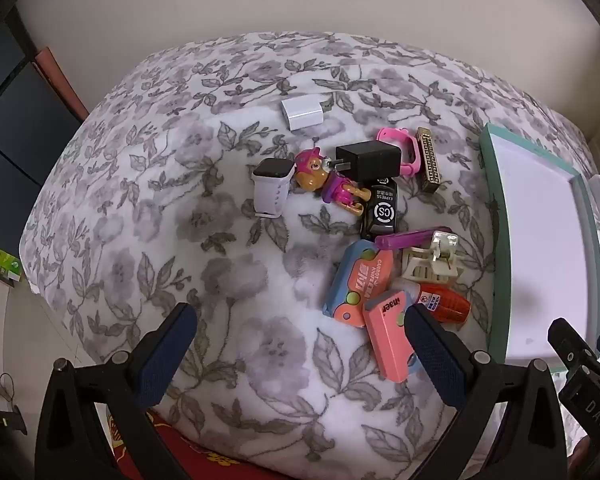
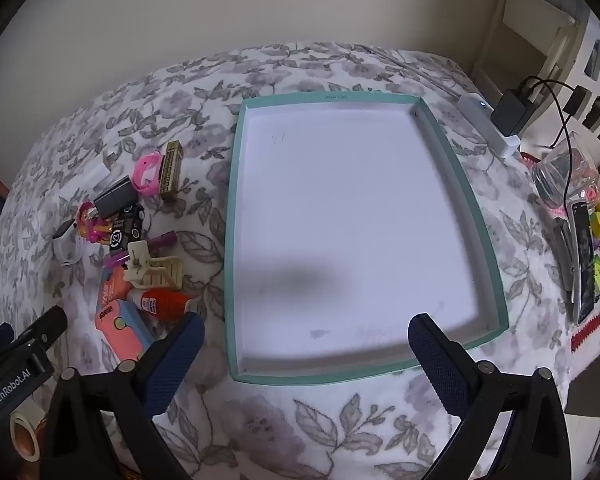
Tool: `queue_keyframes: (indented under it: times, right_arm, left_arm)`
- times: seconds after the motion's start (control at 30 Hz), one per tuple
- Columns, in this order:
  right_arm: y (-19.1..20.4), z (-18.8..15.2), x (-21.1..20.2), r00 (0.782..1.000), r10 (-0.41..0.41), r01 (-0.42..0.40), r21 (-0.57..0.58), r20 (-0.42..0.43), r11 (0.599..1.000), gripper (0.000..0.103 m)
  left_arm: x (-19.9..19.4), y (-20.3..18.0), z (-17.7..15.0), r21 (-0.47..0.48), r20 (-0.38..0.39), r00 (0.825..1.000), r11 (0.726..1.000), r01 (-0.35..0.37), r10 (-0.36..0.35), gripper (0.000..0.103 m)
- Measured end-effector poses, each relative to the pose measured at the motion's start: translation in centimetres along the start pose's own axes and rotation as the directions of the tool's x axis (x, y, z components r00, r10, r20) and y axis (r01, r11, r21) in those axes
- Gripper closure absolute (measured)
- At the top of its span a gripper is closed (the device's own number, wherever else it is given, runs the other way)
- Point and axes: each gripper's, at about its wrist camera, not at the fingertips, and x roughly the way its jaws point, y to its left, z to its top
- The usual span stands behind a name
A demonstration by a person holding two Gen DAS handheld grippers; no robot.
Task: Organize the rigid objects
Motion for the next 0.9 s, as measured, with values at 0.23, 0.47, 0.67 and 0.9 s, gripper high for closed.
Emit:
queue_keyframes:
  times: [0.23,0.47,0.67,0.9]
  right_arm:
    - [-0.01,0.08,-0.07,1.000,0.006,-0.006,0.002,0.000,1.000,0.000]
    - [0.00,0.11,-0.12,1.000,0.003,-0.003,0.002,0.004,1.000,0.000]
    - [-0.01,0.12,-0.12,1.000,0.005,-0.005,0.003,0.005,1.000,0.000]
    - [0.01,0.07,-0.10,1.000,0.004,-0.004,0.002,0.005,1.000,0.000]
  left_arm:
    - [0.04,-0.06,0.03,0.017,0.010,1.000,1.000,-0.012,0.012,0.000]
    - [0.00,0.00,-0.03,0.018,0.012,1.000,1.000,-0.018,0.017,0.000]
    - [0.02,0.02,-0.07,0.018,0.014,1.000,1.000,-0.025,0.024,0.000]
    - [-0.02,0.07,-0.03,0.023,0.015,1.000,0.999,-0.025,0.025,0.000]
